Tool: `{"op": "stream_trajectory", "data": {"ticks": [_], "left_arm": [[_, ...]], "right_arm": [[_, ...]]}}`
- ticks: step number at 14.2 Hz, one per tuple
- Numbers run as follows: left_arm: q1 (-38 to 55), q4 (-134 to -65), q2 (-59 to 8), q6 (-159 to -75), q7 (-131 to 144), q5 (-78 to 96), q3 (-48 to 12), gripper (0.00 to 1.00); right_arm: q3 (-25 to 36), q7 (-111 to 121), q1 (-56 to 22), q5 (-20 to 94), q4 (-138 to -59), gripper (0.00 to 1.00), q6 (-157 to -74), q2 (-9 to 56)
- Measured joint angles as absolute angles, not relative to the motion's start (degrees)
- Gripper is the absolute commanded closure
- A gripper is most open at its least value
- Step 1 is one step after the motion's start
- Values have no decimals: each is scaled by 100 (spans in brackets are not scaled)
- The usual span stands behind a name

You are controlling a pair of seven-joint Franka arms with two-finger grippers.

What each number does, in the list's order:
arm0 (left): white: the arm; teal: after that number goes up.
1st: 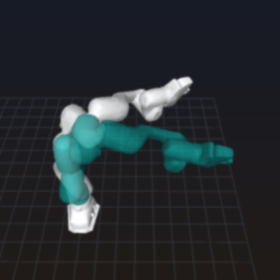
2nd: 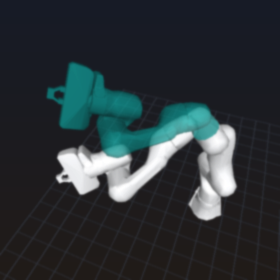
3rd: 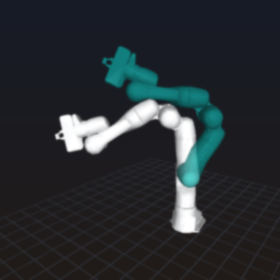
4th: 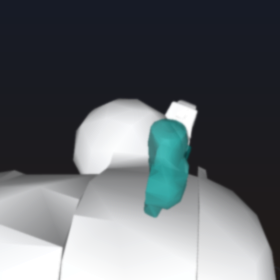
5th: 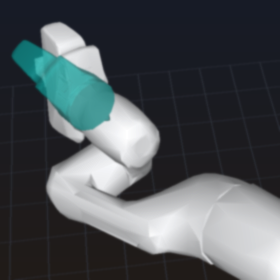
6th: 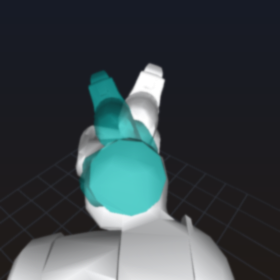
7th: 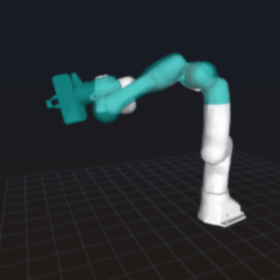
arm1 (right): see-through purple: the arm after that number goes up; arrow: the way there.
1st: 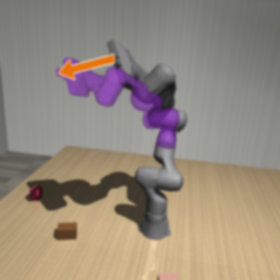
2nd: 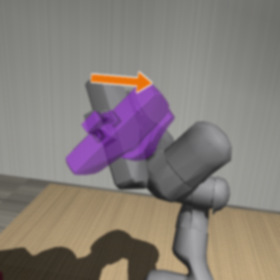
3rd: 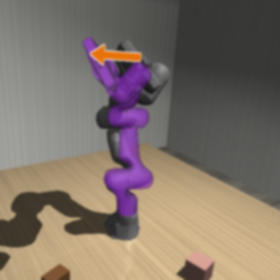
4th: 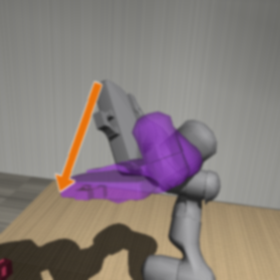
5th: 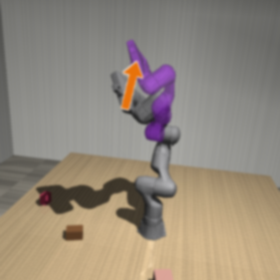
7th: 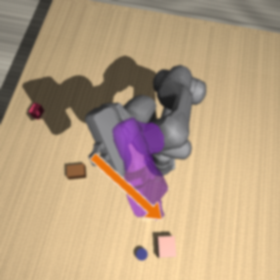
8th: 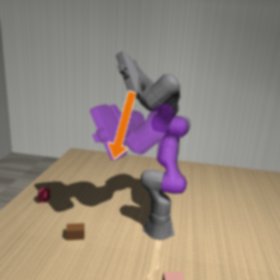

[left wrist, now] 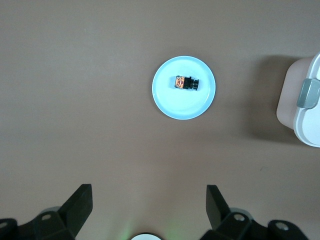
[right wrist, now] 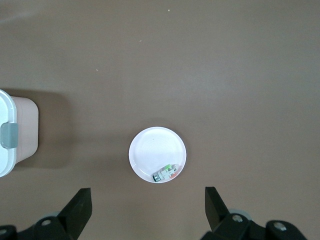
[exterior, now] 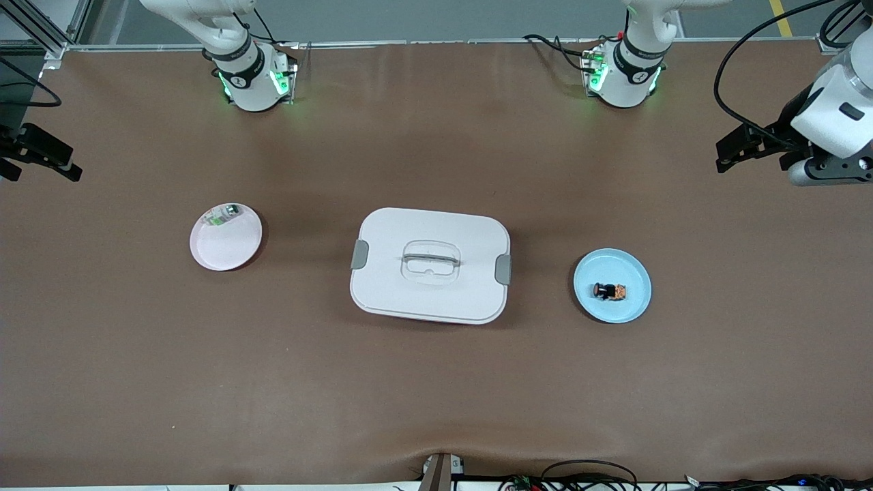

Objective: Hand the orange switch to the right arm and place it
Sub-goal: 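Move the left gripper over the orange switch on the blue plate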

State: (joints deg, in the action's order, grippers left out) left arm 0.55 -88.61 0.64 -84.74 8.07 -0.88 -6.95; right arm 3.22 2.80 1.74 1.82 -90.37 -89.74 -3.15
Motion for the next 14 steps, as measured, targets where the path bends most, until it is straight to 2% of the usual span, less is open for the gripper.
{"op": "stream_trajectory", "data": {"ticks": [7,11,14], "left_arm": [[57,-8869,-197,-8497,807,-331,-696,0],[57,-8895,-768,-8912,807,-388,-697,0],[52,-9194,-1119,-9657,807,-403,-696,0]], "right_arm": [[321,280,174,180,-9035,0,-8974,-314],[321,280,174,179,-9031,0,-8974,-311],[320,280,174,178,-9027,0,-8974,-307]]}}
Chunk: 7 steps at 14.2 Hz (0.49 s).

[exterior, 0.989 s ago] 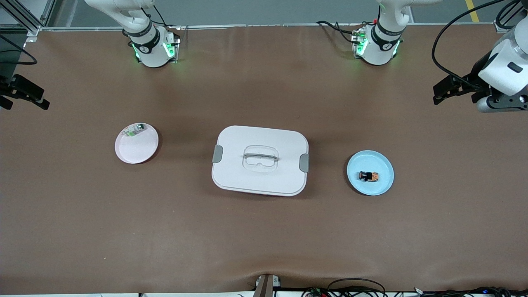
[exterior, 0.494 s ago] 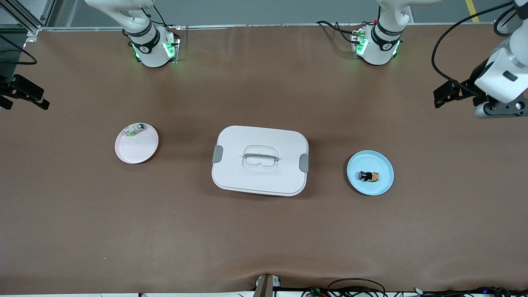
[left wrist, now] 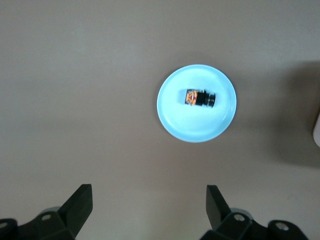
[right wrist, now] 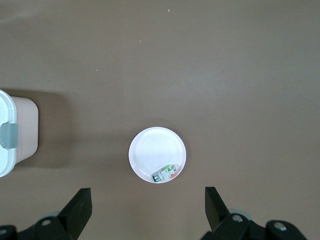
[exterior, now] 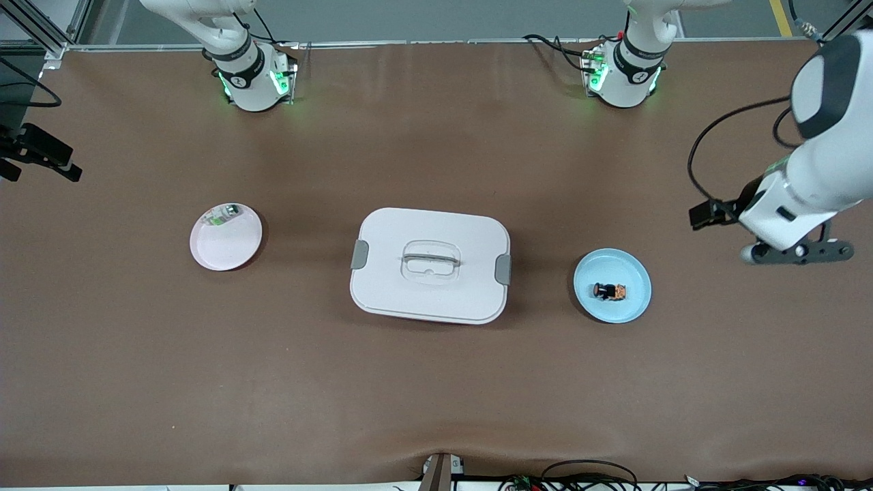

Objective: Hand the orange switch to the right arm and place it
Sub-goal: 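Move the left gripper over the orange switch on the blue plate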

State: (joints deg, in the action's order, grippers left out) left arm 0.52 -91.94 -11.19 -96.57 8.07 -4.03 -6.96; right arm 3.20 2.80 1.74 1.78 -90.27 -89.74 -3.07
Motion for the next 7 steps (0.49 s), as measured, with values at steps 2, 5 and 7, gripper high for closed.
{"op": "stream_trajectory", "data": {"ticks": [2,5,7], "left_arm": [[52,-9584,-1257,-10402,807,-409,-696,0],[73,-10171,-1428,-11280,802,-409,-706,0],[162,-10457,-1579,-11759,800,-409,-729,0]], "right_arm": [[320,280,174,178,-9025,0,-8974,-306],[320,280,174,177,-9022,0,-8974,-305],[320,280,174,177,-9020,0,-8974,-303]]}}
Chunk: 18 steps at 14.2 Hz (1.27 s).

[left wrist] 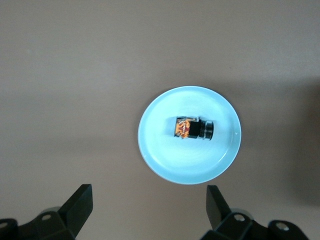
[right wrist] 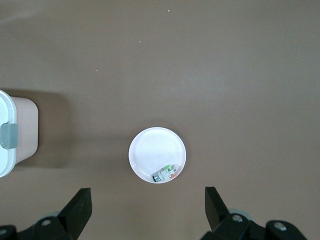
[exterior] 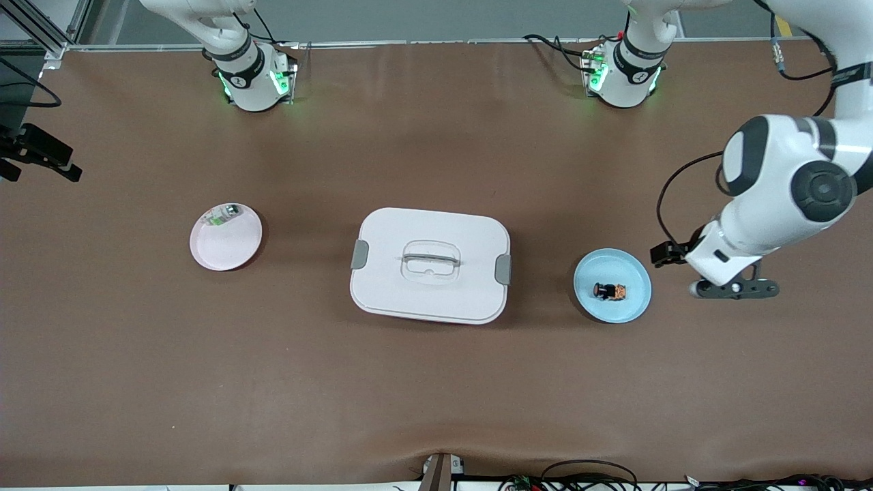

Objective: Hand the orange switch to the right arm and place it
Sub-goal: 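Move the left gripper over the orange switch on the blue plate, then lower the left gripper and close it on the orange switch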

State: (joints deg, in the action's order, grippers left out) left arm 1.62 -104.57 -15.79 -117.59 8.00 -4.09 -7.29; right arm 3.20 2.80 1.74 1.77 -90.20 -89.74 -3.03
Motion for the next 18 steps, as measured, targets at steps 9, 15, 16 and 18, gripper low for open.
{"op": "stream_trajectory", "data": {"ticks": [9,15,16,18], "left_arm": [[276,-11118,-2391,-13406,800,-409,-896,0],[280,-11211,-2932,-14020,795,-410,-902,0],[281,-11211,-2995,-14079,795,-410,-903,0],[281,-11213,-3105,-14196,792,-410,-903,0]], "right_arm": [[316,280,173,174,-9017,0,-8974,-300],[312,280,173,161,-9016,0,-8974,-299],[312,280,173,159,-9015,0,-8974,-299],[311,280,172,152,-9015,0,-8974,-298]]}}
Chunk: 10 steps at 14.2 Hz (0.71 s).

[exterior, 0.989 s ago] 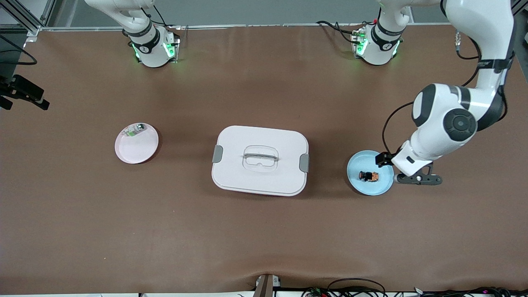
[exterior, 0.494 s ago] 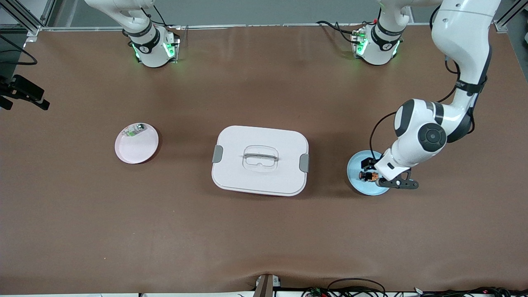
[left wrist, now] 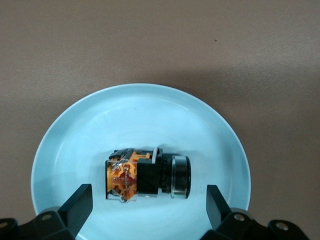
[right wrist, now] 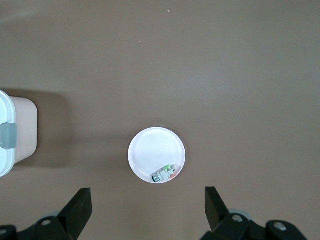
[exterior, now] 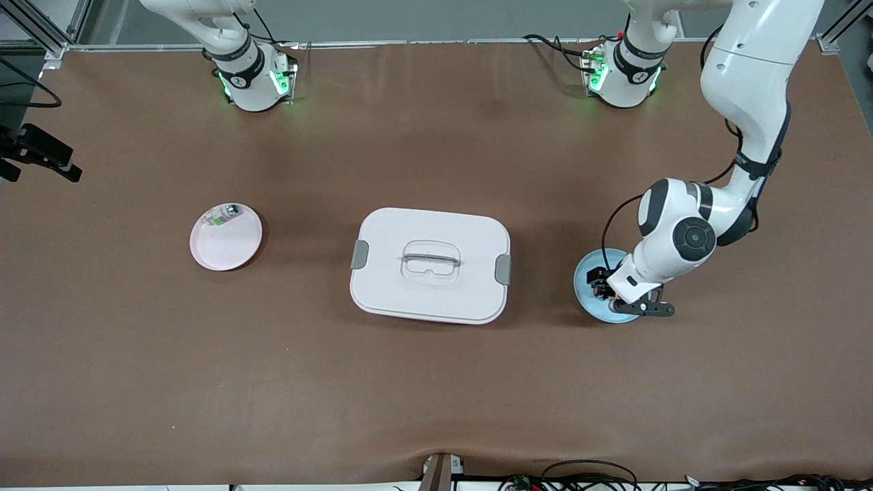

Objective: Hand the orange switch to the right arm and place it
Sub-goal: 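Lower the left gripper and close it on the orange switch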

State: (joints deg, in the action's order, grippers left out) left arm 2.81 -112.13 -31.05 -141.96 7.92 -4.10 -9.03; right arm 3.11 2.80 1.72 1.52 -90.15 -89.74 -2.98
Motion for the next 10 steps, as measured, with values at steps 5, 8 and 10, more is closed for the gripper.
{"op": "stream_trajectory", "data": {"ticks": [5,8,10], "left_arm": [[278,-11204,-3283,-14507,787,-581,-903,29],[277,-11202,-3284,-14508,786,-606,-903,92],[278,-11191,-3284,-14508,786,-606,-903,100]], "right_arm": [[302,278,172,110,-9015,0,-8976,-273],[300,277,172,110,-9015,0,-8976,-267],[295,277,170,110,-9015,0,-8973,-263]]}}
